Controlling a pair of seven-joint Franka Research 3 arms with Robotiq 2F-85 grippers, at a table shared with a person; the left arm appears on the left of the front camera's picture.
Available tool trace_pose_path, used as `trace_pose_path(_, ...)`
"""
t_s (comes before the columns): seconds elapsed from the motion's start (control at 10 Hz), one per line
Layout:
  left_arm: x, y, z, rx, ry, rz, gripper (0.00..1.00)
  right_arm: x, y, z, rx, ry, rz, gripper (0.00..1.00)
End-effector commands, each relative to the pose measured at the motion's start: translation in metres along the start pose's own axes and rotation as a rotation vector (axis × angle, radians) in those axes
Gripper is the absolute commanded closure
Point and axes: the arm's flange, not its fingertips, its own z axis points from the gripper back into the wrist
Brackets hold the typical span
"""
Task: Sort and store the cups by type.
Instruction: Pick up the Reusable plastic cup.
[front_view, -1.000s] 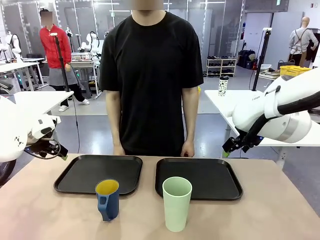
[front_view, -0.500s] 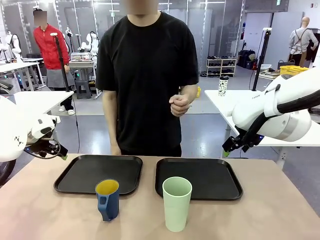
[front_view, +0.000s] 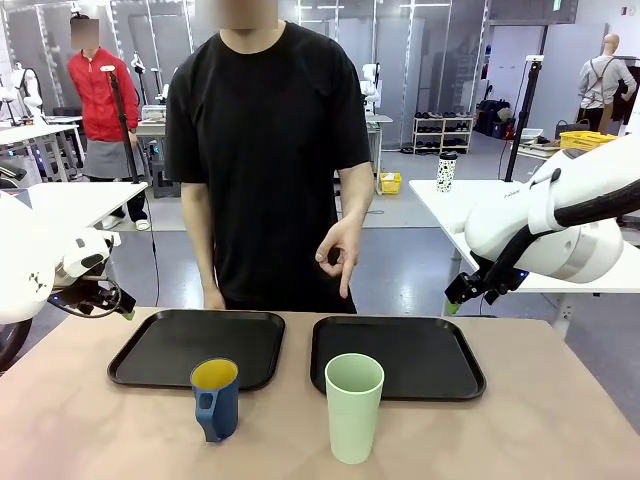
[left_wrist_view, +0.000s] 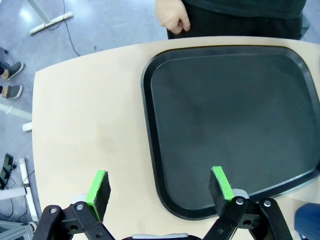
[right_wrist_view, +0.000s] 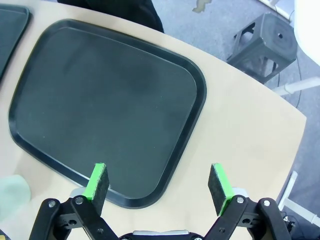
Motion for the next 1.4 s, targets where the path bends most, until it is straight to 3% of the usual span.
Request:
trace_pose_path(0.0, 0.0, -0.001, 0.0, -0.001, 0.0, -0.002, 0.0, -0.002, -0.001, -0.001, -0.001, -0.004, -0.002, 0.0)
trace_pose_path(0.7, 0.0, -0.001, 0.0, -0.001, 0.0, -0.002, 0.0, 0.0, 0.0, 0.0, 0.0, 0.0, 0.0, 0.0)
trace_pose_path(1.3, 0.0, -0.001, 0.0, -0.001, 0.0, -0.002, 0.0, -0.052, 0.011, 0.057, -0.059, 0.209, 0.699, 0.0)
